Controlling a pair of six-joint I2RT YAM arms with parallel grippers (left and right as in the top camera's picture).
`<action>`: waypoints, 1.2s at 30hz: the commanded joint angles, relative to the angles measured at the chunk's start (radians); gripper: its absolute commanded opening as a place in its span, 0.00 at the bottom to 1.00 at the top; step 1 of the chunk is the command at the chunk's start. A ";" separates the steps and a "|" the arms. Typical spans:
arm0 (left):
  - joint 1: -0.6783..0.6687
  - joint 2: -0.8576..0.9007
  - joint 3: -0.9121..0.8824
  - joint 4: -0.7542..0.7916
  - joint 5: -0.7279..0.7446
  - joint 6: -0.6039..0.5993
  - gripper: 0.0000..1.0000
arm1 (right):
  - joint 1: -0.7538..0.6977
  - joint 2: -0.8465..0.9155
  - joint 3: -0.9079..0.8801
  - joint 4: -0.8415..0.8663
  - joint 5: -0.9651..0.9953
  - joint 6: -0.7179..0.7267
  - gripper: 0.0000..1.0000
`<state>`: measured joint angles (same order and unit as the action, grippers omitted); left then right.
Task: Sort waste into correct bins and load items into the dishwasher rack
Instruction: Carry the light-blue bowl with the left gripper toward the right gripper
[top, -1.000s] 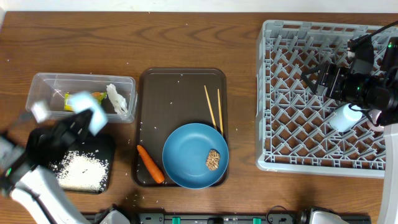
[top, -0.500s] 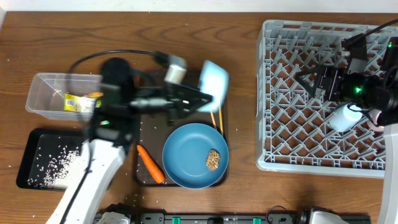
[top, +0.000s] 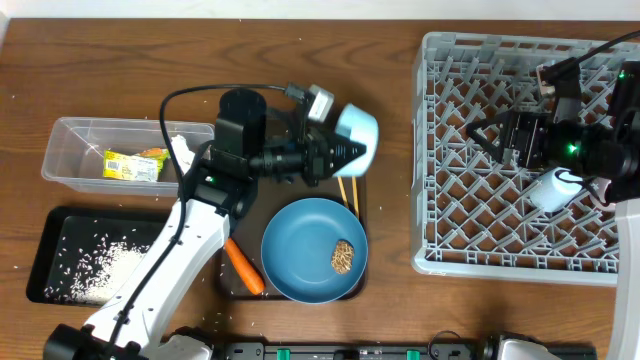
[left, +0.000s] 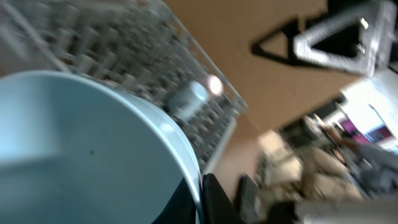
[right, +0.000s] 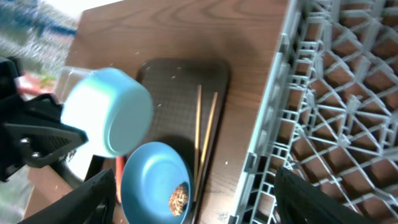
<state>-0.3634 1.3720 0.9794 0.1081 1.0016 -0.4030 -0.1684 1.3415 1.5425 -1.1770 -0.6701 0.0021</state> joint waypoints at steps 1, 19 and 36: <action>-0.016 0.000 0.105 0.039 -0.170 -0.072 0.06 | 0.010 -0.008 -0.003 0.018 0.181 0.130 0.74; -0.266 0.564 0.166 1.112 -0.049 -0.943 0.06 | -0.320 -0.008 0.003 0.003 0.349 0.320 0.84; -0.413 0.675 0.159 1.114 -0.105 -0.958 0.06 | -0.324 -0.008 0.002 -0.049 0.360 0.304 0.85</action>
<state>-0.7708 2.0033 1.1427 1.2110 0.9218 -1.3380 -0.4896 1.3415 1.5425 -1.2163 -0.3202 0.3069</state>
